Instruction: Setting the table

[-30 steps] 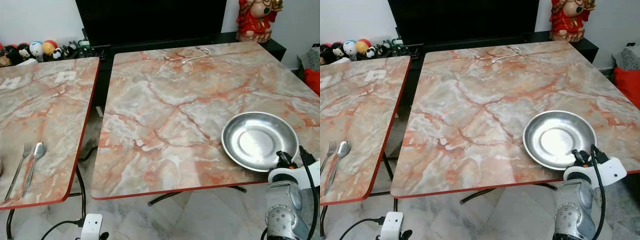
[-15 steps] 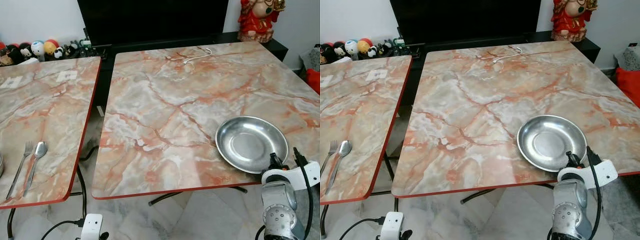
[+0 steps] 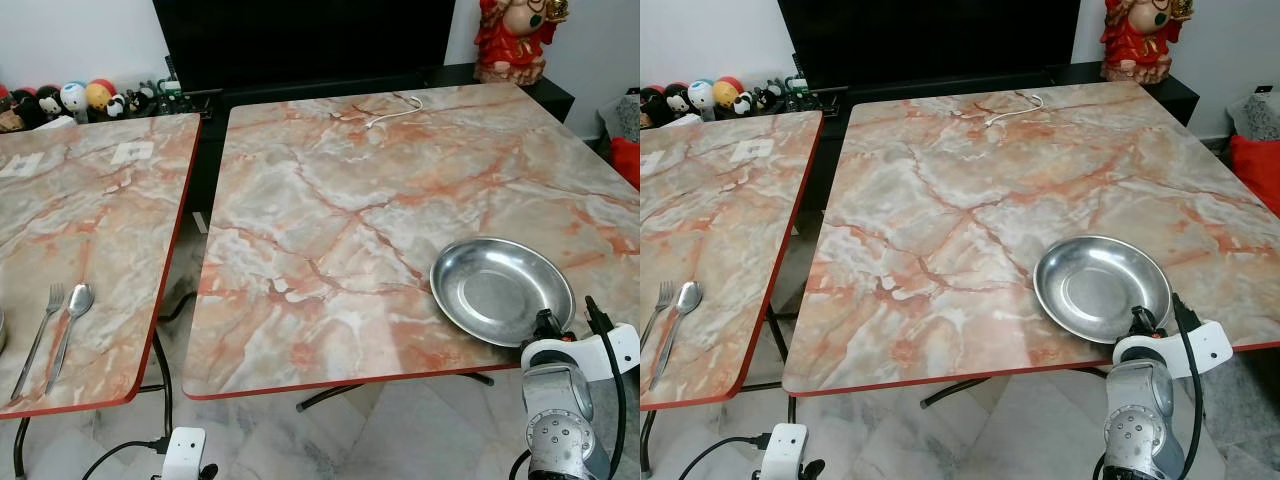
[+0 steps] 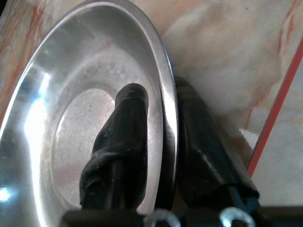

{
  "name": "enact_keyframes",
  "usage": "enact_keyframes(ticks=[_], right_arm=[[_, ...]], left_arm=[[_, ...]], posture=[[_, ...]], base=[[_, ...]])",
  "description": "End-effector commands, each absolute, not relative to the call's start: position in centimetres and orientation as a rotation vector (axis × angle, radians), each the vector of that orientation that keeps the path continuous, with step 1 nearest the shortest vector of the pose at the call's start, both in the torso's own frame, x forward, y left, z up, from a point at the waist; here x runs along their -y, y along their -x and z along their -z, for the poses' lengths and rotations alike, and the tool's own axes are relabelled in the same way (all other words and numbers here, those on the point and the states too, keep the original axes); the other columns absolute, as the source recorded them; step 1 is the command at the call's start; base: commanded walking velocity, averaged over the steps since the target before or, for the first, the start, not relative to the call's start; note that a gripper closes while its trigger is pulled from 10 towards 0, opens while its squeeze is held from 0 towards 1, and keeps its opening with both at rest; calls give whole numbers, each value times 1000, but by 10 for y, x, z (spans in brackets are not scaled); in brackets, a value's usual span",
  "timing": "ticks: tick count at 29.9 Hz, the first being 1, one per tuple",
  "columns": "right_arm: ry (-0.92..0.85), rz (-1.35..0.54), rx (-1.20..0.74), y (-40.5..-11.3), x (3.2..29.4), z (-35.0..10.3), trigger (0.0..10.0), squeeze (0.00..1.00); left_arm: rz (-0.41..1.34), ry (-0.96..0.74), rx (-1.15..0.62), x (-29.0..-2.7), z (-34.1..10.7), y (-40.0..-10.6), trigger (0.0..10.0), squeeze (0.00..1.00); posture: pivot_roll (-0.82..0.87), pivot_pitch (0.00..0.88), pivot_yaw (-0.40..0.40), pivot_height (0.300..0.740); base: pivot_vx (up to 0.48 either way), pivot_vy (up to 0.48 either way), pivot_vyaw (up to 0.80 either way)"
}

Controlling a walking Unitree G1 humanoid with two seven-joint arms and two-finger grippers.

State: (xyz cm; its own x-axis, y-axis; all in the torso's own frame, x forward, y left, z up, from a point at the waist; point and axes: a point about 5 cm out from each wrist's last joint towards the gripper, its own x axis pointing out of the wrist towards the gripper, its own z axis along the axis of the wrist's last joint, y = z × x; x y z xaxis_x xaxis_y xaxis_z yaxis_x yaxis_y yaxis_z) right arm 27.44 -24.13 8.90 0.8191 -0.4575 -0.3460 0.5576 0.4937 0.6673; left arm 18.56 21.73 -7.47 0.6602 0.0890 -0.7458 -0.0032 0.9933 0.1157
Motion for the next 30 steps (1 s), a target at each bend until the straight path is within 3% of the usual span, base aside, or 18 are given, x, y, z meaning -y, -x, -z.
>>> enact_keyframes(ticks=[1, 11, 16, 19, 20, 23, 24, 30], right_arm=[[-850, 614, -130, -273, 240, -91, 10000, 933], [-852, 611, -139, -268, 239, -95, 10000, 949], [-940, 653, -162, -259, 238, -96, 10000, 910], [-891, 654, -169, -255, 238, -100, 10000, 898], [-887, 658, -184, -254, 237, -100, 10000, 800], [-887, 649, -186, -255, 236, -102, 10000, 769], [-881, 639, -183, -256, 235, -103, 10000, 0], [-853, 617, -201, -258, 234, -104, 10000, 0]], left_arm=[[-48, -129, -862, -218, 76, -183, 10000, 0], [-43, -125, -864, -216, 77, -182, 10000, 0], [-42, -127, -868, -216, 77, -182, 10000, 0], [-42, -127, -869, -217, 77, -182, 10000, 0], [-41, -128, -870, -217, 77, -182, 10000, 0], [-40, -129, -871, -217, 77, -182, 10000, 0], [-39, -129, -871, -216, 77, -182, 10000, 0], [-38, -127, -875, -216, 77, -182, 10000, 0]], posture=[[-90, 60, 35, 740], [-100, 64, 32, 740], [-107, 68, 32, 740], [-111, 68, 33, 740], [-116, 68, 33, 740], [-118, 67, 33, 740], [-116, 66, 32, 740], [-111, 63, 29, 740]], base=[[0, 0, 0], [0, 0, 0], [0, 0, 0], [0, 0, 0], [0, 0, 0], [0, 0, 0], [0, 0, 0], [0, 0, 0]])
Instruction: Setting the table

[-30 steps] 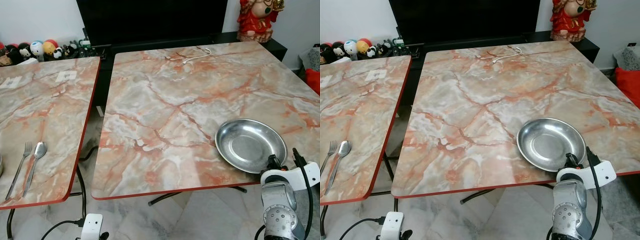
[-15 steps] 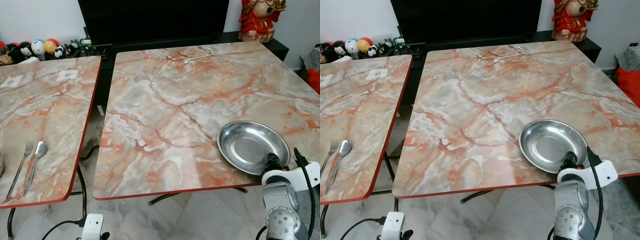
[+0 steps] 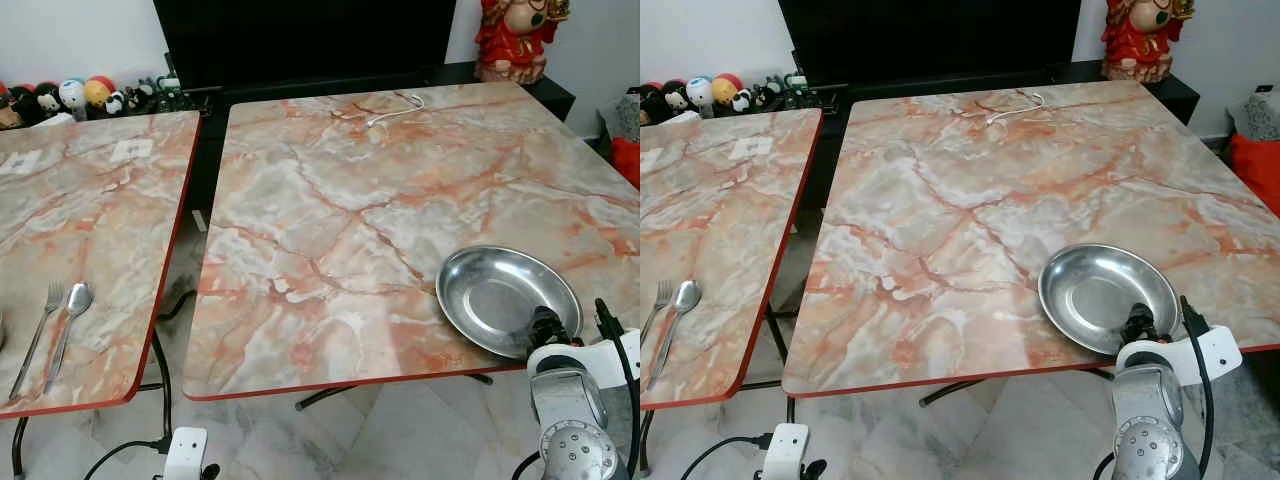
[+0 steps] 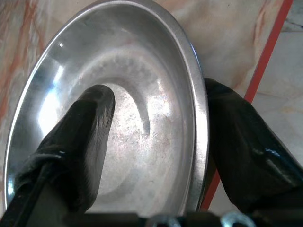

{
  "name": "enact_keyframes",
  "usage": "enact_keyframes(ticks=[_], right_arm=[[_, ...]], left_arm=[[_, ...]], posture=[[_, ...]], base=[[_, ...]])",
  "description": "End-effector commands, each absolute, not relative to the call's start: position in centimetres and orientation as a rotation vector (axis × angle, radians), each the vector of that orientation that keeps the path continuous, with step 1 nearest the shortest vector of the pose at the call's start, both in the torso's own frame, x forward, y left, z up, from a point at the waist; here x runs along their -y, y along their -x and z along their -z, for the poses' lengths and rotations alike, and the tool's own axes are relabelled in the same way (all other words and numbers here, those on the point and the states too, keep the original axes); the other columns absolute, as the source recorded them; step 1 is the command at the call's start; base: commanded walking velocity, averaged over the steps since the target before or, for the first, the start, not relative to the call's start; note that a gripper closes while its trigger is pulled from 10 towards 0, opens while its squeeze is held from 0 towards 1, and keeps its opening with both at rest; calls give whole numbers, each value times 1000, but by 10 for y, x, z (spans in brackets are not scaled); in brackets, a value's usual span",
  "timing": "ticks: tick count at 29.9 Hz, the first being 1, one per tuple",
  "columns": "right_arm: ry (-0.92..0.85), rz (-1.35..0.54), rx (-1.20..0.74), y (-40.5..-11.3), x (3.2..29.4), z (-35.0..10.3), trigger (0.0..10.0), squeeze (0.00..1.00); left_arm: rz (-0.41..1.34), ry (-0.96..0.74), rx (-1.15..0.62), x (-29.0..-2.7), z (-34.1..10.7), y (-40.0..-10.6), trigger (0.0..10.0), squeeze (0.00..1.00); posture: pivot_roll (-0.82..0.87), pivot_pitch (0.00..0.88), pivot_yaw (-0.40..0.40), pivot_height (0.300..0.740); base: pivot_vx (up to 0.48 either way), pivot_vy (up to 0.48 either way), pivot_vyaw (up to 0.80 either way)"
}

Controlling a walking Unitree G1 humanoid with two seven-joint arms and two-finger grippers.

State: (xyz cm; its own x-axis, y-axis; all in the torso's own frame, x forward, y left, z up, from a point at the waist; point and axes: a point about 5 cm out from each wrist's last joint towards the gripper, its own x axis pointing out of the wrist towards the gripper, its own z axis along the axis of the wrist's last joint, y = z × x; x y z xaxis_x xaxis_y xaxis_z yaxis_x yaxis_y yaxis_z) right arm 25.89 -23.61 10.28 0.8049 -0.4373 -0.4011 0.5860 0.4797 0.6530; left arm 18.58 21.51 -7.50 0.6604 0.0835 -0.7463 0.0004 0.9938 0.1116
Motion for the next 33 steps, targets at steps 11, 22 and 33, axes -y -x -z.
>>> enact_keyframes(ticks=[11, 22, 33], right_arm=[[-754, 544, -209, -259, 230, -107, 10000, 0], [-717, 529, -193, -259, 229, -110, 10000, 0], [-620, 725, -231, -240, 246, -98, 10000, 0]], left_arm=[[-38, -125, -889, -215, 79, -178, 10000, 0], [-38, -123, -894, -214, 80, -178, 10000, 0], [-41, -125, -897, -216, 80, -177, 10000, 0]], posture=[[-119, 65, 31, 740], [-118, 66, 31, 740], [-125, 67, 32, 740]], base=[[0, 0, 0], [0, 0, 0], [0, 0, 0]])
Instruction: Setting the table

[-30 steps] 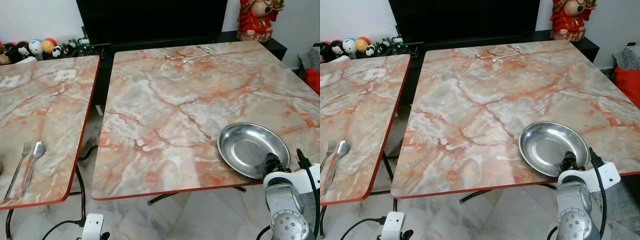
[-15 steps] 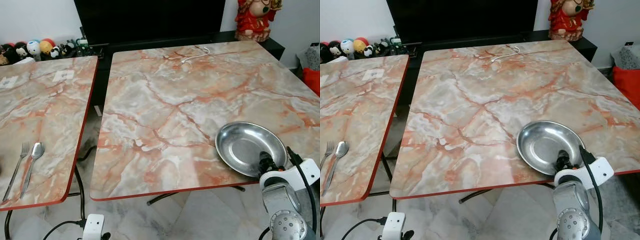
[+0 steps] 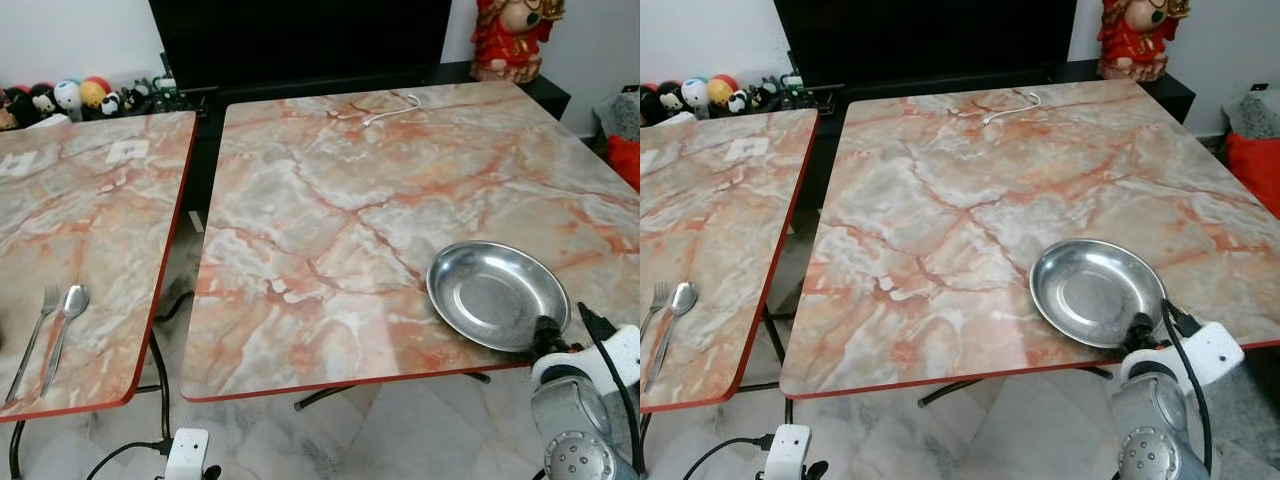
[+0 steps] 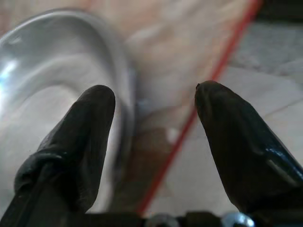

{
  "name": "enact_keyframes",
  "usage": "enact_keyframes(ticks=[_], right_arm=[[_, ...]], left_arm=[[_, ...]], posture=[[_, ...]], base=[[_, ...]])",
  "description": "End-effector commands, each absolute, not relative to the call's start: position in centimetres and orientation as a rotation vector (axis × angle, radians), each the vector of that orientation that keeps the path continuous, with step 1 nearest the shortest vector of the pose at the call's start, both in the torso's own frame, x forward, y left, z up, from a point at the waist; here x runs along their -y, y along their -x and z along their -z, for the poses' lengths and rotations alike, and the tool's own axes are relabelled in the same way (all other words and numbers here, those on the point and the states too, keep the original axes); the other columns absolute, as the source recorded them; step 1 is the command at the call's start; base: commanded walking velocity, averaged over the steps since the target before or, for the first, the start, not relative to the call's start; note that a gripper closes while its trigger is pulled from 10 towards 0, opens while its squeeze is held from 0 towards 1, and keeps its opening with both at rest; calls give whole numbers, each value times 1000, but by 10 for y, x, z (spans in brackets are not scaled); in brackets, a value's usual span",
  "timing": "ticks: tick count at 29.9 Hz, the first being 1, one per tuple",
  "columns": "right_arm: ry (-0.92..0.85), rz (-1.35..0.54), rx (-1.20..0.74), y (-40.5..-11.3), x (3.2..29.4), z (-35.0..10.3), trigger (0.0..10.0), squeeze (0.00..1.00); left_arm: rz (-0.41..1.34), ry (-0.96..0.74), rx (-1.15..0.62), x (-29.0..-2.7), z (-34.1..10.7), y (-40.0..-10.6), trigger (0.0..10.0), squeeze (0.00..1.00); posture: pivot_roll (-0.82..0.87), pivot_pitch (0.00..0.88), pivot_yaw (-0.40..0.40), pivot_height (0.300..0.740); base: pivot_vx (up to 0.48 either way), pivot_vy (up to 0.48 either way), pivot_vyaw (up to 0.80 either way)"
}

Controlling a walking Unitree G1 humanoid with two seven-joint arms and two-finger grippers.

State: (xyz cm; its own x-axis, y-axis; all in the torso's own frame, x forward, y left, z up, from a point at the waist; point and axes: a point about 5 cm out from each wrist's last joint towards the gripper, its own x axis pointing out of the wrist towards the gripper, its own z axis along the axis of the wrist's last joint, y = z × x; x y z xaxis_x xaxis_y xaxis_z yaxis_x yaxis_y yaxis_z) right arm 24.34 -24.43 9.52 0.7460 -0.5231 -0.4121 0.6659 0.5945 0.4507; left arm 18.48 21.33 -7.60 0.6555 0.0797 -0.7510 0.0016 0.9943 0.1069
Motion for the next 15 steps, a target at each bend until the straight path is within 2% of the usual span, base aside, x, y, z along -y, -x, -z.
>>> enact_keyframes(ticks=[1, 8, 10, 15], right_arm=[[-607, 735, -235, -239, 247, -97, 10000, 0], [-557, 739, -126, -240, 253, -107, 10000, 0], [-304, 607, -10, -251, 248, -122, 10000, 0], [-263, 453, 78, -269, 234, -137, 10000, 0]], left_arm=[[-42, -128, -895, -216, 80, -177, 10000, 0], [-43, -130, -896, -216, 80, -177, 10000, 0], [-42, -132, -899, -216, 80, -176, 10000, 0], [-41, -138, -904, -217, 81, -175, 10000, 0]], posture=[[-125, 67, 32, 740], [-129, 68, 31, 740], [-129, 71, 39, 740], [-132, 71, 41, 740]], base=[[0, 0, 0], [0, 0, 0], [0, 0, 0], [0, 0, 0]])
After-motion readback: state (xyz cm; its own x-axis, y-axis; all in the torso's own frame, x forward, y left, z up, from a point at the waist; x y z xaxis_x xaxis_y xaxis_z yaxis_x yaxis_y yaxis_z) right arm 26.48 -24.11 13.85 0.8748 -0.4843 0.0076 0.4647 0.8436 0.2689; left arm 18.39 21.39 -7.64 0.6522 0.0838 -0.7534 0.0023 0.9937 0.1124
